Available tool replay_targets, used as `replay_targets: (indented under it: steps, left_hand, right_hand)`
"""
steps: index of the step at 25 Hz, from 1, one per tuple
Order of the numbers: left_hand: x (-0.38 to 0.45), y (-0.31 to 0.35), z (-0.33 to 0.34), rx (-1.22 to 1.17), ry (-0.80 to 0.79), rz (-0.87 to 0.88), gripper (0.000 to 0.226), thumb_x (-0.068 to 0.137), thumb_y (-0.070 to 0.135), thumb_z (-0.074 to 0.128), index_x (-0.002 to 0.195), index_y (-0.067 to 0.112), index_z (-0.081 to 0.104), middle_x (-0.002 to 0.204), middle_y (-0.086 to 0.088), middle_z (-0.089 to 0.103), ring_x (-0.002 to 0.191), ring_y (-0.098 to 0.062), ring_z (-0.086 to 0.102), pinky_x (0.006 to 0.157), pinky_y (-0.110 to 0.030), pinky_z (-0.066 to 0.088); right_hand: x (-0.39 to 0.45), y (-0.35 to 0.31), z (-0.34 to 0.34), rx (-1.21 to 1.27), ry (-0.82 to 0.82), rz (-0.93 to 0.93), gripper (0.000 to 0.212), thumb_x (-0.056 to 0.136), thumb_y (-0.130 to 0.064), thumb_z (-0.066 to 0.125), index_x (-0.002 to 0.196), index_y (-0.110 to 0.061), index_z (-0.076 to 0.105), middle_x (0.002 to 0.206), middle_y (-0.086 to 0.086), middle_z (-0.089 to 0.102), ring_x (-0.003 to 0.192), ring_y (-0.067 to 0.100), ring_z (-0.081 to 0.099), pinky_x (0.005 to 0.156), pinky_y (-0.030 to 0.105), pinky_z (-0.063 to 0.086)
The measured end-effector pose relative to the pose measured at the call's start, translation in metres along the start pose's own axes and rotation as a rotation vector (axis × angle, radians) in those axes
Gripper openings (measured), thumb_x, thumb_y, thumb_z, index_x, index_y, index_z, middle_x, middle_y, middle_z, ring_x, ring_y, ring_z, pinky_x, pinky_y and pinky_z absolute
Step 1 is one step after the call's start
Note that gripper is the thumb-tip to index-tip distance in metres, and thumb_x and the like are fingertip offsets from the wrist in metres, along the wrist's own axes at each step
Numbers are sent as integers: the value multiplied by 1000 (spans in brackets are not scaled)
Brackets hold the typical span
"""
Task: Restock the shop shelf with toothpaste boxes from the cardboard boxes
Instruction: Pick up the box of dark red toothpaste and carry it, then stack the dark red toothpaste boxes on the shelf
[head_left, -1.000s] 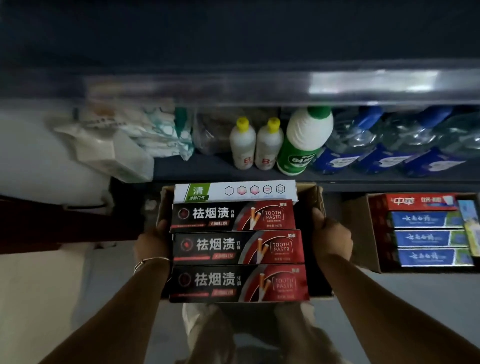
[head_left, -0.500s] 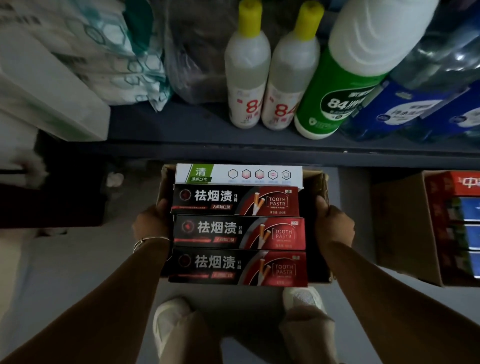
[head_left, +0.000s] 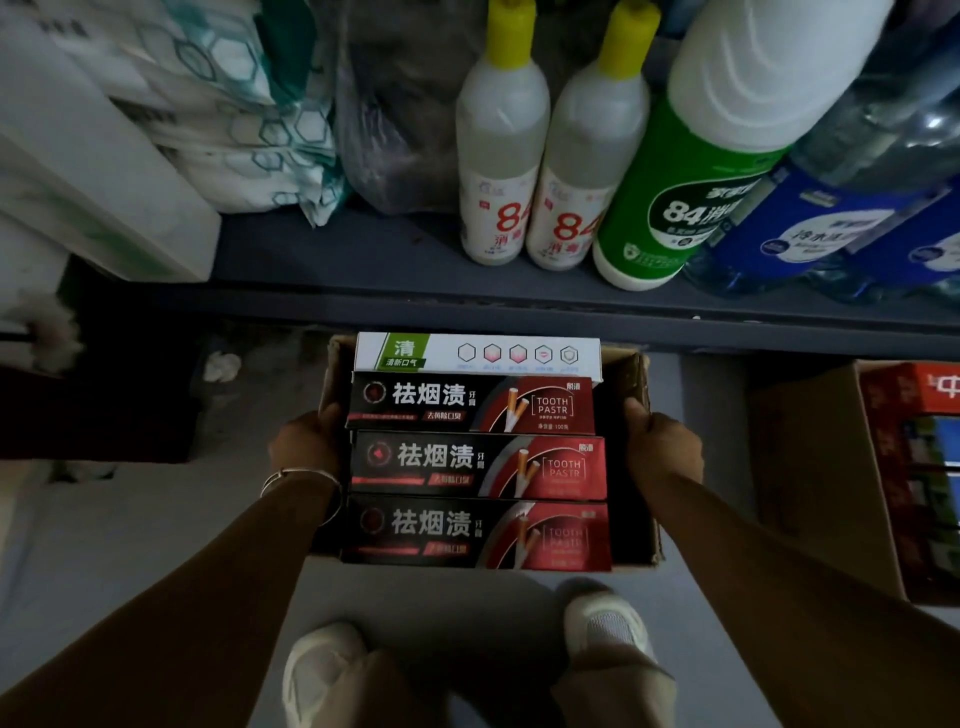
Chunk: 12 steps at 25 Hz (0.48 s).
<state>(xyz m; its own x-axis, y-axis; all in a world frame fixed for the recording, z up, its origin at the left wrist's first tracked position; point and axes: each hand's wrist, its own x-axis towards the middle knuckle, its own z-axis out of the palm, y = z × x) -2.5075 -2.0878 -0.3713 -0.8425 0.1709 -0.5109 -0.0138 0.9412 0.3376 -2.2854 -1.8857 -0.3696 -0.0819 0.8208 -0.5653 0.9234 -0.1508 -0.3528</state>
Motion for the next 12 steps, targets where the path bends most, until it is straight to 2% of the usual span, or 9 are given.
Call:
replay_targets:
  steps: [3,5,6,8,10,12]
  left_hand:
    - [7,3,-12,155,-95,27,46,97,33,43,103,-7,65,109,-30,63,104,-40,59,88,-39,44]
    - [13,13,-26,323,-110,107,45,98,34,41,109,-2,65,116,-25,62,109,-36,58,93,-36,43]
    - [14,21,-34,375,-78,152,42,98,32,40,112,0,64,119,-23,62,112,-35,57,94,-35,42]
    - [15,35,-49,387,60,270,39,98,24,36,110,-1,64,119,-23,61,112,-37,57,93,-37,43]
    - [12,48,-56,291,201,452,44,92,22,30,106,-5,62,113,-28,62,106,-41,59,92,-38,45]
    - [-1,53,-55,254,245,627,42,91,25,37,113,-4,60,120,-23,59,112,-37,54,99,-34,39]
  right_hand:
    - [-4,-13,-18,-145,-33,-23,51,99,-46,32,100,-5,62,76,7,53,76,23,51,71,29,40]
    - [-4,-33,-38,-320,58,-161,49,100,-43,29,103,-7,63,91,13,62,89,30,59,77,34,44]
    - [-2,-45,-49,-401,132,-267,45,101,-37,29,106,-7,63,103,17,64,98,33,61,82,36,46]
    - [-3,-70,-67,-512,265,-491,36,100,-24,33,108,-4,63,110,20,63,102,37,61,84,39,48]
    - [-9,-90,-72,-494,350,-712,31,99,-23,39,106,-3,61,104,21,64,97,37,62,77,37,48]
    - [-22,-98,-63,-416,312,-911,30,97,-32,44,103,-7,61,96,15,65,91,32,62,73,32,46]
